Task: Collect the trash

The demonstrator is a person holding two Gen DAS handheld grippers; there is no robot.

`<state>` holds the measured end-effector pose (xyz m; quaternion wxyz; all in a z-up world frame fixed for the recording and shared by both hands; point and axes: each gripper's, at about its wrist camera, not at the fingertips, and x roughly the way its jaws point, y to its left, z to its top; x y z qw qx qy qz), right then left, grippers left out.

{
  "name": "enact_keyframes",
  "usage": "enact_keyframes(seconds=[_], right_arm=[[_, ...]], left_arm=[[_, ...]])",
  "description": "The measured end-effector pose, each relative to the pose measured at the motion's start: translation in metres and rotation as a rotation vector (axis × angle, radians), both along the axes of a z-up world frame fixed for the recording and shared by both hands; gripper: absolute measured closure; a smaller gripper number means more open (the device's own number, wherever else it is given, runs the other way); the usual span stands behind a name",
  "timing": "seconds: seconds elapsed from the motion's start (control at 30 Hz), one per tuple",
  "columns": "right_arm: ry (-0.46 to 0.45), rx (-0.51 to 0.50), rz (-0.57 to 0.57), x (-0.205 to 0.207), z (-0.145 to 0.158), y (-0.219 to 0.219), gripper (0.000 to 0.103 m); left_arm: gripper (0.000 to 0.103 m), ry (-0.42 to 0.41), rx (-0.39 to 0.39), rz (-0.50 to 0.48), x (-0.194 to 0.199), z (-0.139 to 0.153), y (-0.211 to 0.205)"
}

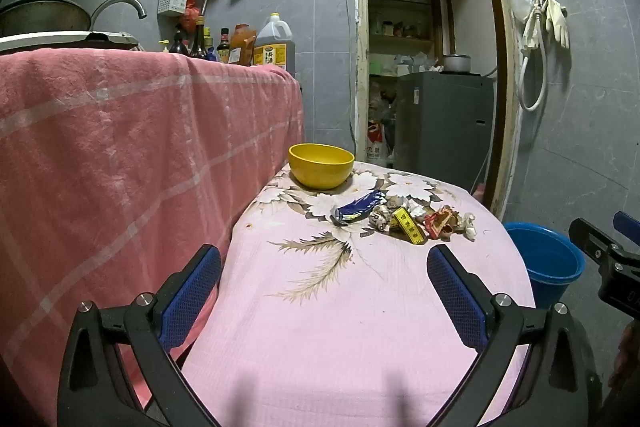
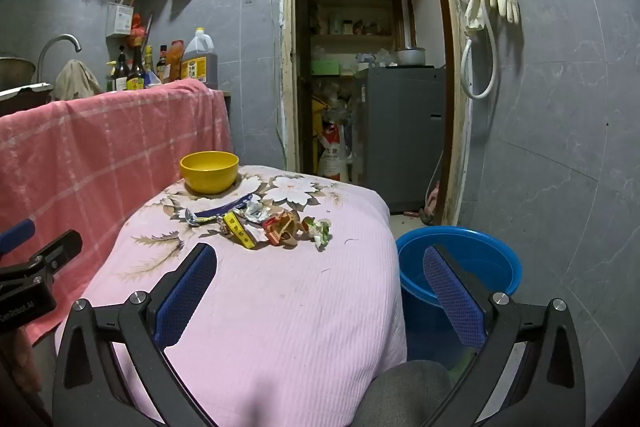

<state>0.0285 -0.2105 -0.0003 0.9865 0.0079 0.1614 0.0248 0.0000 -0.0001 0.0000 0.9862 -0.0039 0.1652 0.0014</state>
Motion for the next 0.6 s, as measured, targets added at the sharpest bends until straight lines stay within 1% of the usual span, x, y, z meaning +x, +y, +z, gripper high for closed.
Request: enact_keyframes(seconds=[0.6], right_arm=[[0.005, 0.008, -0.001, -0.0003, -0.0006, -0.0009, 0.000]], left_arm=[[0.002, 0.003, -0.002, -0.001, 0.0000, 0.0000, 0.0000]])
